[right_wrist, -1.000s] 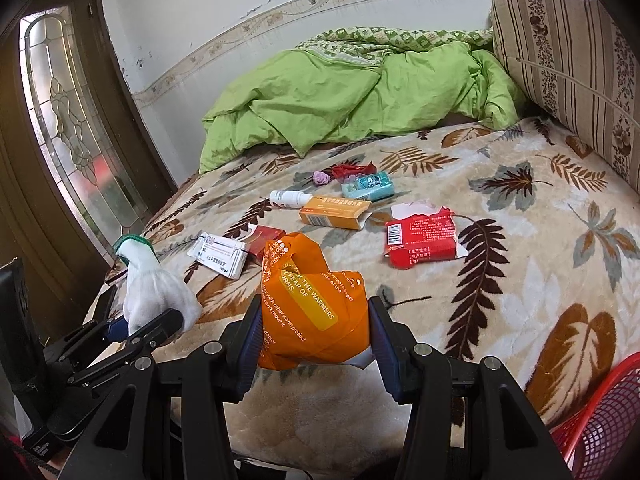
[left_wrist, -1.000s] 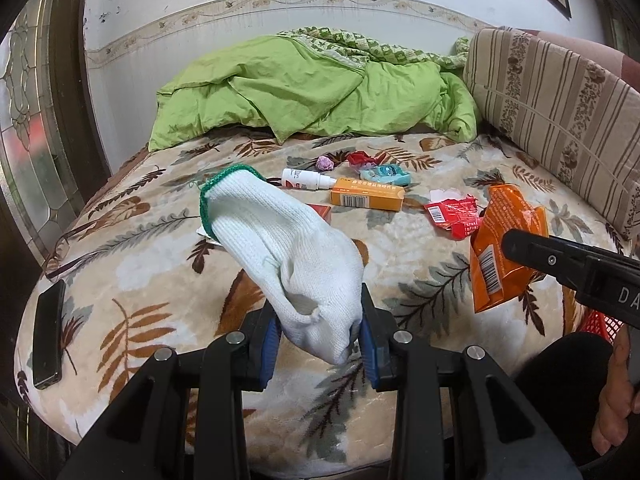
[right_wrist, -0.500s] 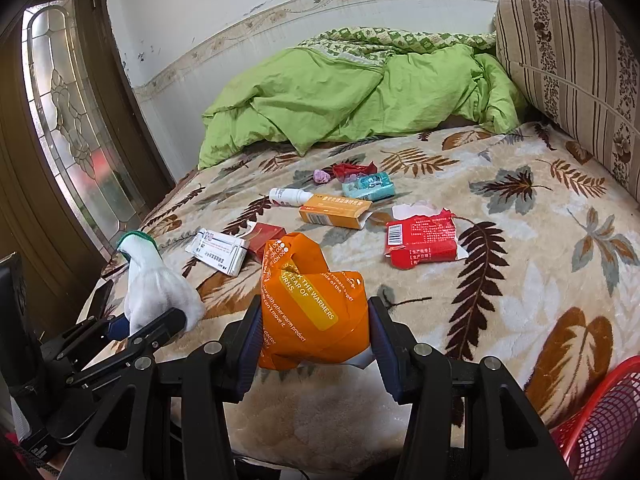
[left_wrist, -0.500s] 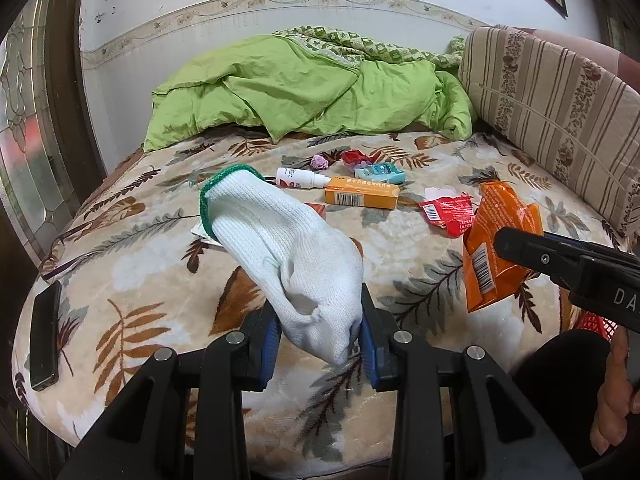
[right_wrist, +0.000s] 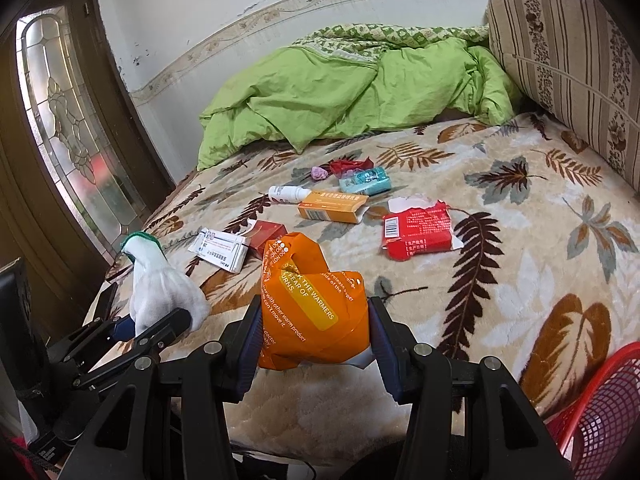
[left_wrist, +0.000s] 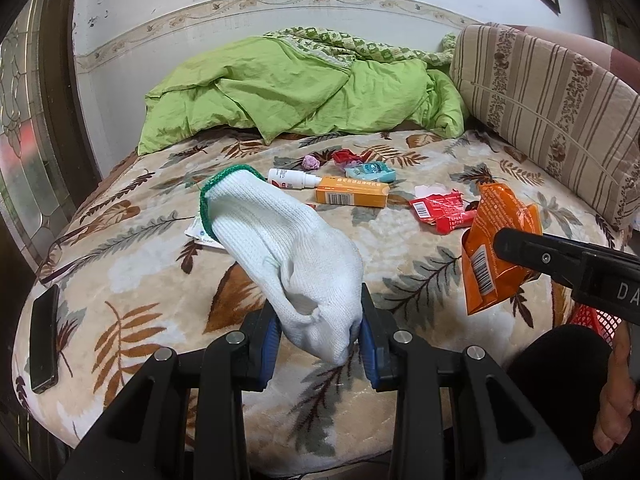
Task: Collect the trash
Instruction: 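Lift the sock and orange bag and hold them above the bed, then open both tools over the red wastebasket to drop the sock and orange bag, then move both open tools back over the trash on the bed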
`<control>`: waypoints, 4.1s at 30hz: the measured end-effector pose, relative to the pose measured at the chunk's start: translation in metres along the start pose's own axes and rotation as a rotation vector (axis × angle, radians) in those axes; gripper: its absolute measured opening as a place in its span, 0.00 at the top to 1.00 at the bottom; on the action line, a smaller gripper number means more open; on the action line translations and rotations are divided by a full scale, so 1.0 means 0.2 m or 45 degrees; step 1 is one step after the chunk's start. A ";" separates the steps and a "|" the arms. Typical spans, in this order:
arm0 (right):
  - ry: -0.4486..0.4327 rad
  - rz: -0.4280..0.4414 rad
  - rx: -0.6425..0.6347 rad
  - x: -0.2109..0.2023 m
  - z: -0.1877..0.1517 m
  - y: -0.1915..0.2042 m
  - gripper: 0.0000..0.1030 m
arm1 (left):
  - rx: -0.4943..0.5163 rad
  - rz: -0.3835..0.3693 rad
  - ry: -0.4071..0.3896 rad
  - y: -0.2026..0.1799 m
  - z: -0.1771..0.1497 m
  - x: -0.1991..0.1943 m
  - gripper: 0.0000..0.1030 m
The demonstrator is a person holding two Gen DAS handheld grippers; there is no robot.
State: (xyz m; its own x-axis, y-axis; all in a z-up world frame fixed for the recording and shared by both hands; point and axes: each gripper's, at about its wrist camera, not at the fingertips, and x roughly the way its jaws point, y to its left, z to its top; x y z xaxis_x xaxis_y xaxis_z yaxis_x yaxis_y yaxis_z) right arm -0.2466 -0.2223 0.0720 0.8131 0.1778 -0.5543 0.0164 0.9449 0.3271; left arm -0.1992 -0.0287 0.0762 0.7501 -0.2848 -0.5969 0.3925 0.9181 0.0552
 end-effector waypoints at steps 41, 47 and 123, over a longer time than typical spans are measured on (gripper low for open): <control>0.023 0.006 0.035 -0.03 -0.02 0.00 0.48 | 0.021 -0.034 0.008 -0.06 -0.03 -0.02 0.68; 0.017 0.012 0.059 -0.07 -0.02 -0.02 0.48 | 0.034 -0.044 0.009 -0.09 -0.03 -0.04 0.68; -0.042 -0.348 0.398 -0.77 -0.08 -0.72 0.44 | 0.144 -0.711 0.192 -0.69 0.27 -0.08 0.44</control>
State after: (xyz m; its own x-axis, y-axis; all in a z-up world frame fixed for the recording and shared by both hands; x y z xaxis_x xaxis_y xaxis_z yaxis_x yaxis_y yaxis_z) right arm -0.3841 -0.3805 0.0981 0.7723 -0.0820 -0.6299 0.4062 0.8261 0.3906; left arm -0.2361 -0.1653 0.1205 0.3329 -0.6667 -0.6669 0.7670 0.6028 -0.2199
